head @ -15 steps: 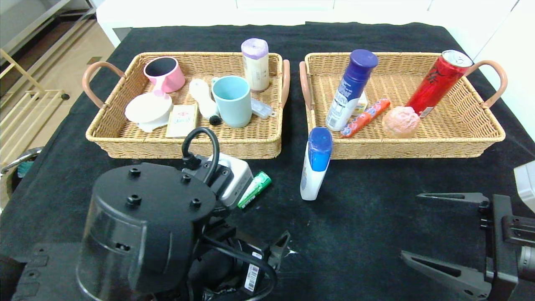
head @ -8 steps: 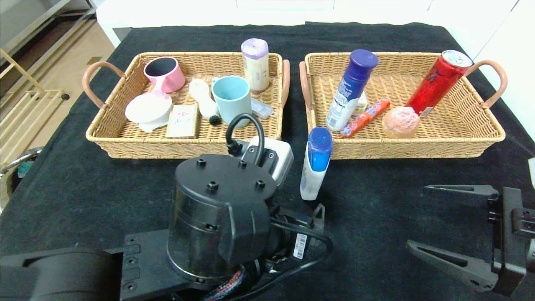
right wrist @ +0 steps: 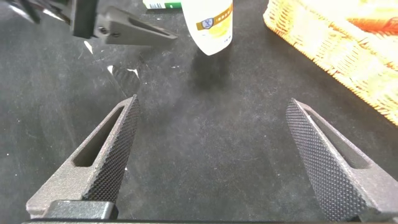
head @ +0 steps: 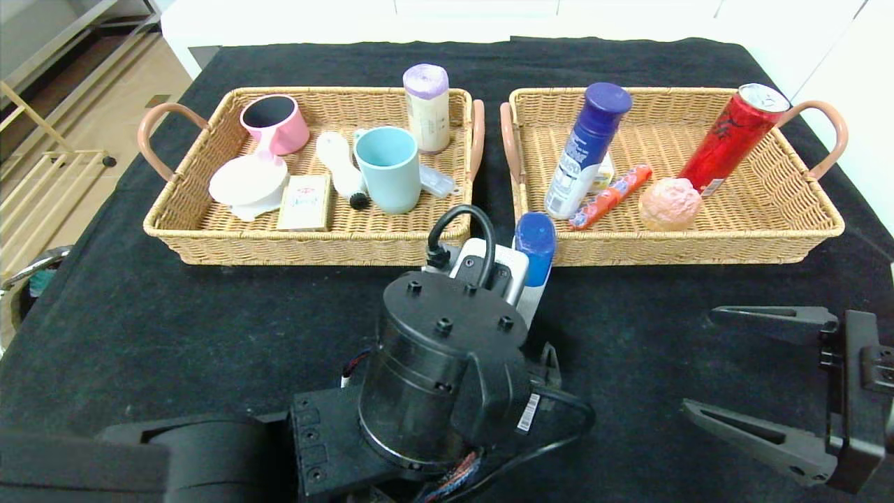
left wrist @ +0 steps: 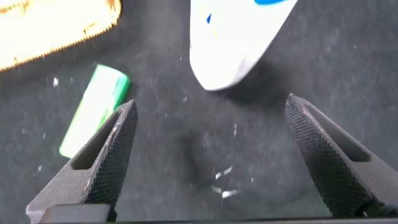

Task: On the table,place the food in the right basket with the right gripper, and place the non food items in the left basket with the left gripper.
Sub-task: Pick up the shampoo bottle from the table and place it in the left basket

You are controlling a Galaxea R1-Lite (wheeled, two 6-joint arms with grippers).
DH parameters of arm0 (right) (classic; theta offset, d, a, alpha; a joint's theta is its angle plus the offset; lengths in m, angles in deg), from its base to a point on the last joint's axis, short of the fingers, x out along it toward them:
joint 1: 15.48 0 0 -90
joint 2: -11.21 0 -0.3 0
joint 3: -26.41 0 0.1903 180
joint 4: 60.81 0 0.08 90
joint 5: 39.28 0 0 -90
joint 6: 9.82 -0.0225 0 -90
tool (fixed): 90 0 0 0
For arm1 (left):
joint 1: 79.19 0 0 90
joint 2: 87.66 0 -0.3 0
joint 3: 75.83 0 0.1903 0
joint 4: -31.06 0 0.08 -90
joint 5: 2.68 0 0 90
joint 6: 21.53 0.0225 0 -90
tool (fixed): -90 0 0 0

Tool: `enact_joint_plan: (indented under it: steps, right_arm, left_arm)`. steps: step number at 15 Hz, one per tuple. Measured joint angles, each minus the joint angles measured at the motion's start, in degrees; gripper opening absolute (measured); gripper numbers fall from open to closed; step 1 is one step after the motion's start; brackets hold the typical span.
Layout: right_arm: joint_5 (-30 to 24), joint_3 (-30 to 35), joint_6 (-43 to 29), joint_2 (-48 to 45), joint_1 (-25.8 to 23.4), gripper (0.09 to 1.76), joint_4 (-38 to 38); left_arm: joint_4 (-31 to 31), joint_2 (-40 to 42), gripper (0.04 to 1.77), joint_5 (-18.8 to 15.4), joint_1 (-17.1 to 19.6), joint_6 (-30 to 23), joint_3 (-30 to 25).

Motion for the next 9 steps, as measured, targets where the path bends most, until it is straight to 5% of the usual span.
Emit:
enact_joint_plan:
  steps: [9]
  right_arm:
    - [0.06, 0.09, -0.02, -0.83, -0.02, 1.71, 0.02]
  left_arm:
    - [-0.02, -3.15, 1.72, -0.46, 2.51, 2.24, 8.68]
